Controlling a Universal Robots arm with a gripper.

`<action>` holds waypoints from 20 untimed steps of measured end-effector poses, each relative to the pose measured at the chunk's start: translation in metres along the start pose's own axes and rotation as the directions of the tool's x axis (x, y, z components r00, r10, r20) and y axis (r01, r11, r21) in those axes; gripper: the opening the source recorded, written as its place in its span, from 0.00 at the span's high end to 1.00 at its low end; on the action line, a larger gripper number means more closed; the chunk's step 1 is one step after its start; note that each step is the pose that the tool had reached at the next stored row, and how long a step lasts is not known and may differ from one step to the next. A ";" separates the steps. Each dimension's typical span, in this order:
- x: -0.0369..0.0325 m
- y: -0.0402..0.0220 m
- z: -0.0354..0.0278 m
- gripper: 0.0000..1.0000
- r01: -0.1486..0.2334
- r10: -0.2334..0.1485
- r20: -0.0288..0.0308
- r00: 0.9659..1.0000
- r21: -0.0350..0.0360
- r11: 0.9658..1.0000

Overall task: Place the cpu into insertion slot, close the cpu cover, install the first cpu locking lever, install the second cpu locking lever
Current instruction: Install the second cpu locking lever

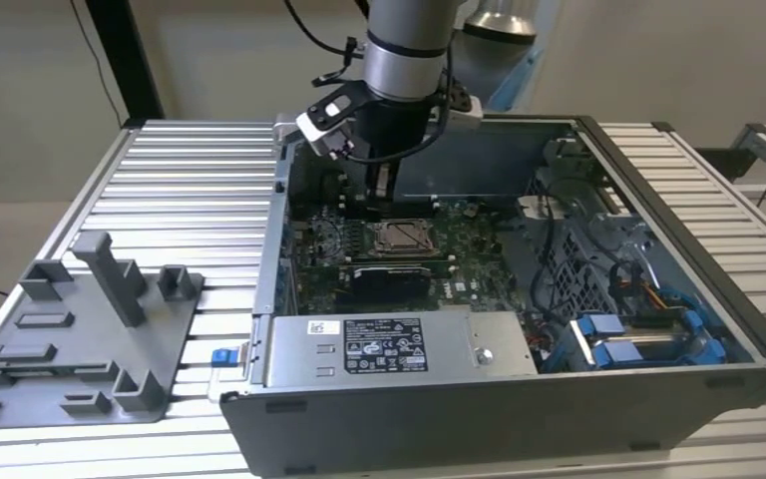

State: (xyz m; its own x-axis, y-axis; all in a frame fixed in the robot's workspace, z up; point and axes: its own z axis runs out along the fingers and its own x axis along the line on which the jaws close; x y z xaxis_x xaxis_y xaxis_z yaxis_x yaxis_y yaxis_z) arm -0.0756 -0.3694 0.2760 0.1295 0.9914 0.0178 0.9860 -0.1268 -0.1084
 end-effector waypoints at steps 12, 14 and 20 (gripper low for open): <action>0.0034 0.0385 0.0063 1.00 0.023 -0.024 -0.010 1.000 -0.006 1.000; 0.0052 0.0393 0.0098 1.00 0.025 -0.025 -0.009 1.000 -0.006 1.000; 0.0178 0.0347 0.0178 1.00 0.025 -0.025 -0.010 1.000 -0.006 1.000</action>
State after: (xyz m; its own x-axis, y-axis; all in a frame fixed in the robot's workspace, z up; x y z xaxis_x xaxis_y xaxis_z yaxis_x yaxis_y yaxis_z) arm -0.0410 -0.3555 0.2548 0.1057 0.9939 0.0304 0.9896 -0.1021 -0.1017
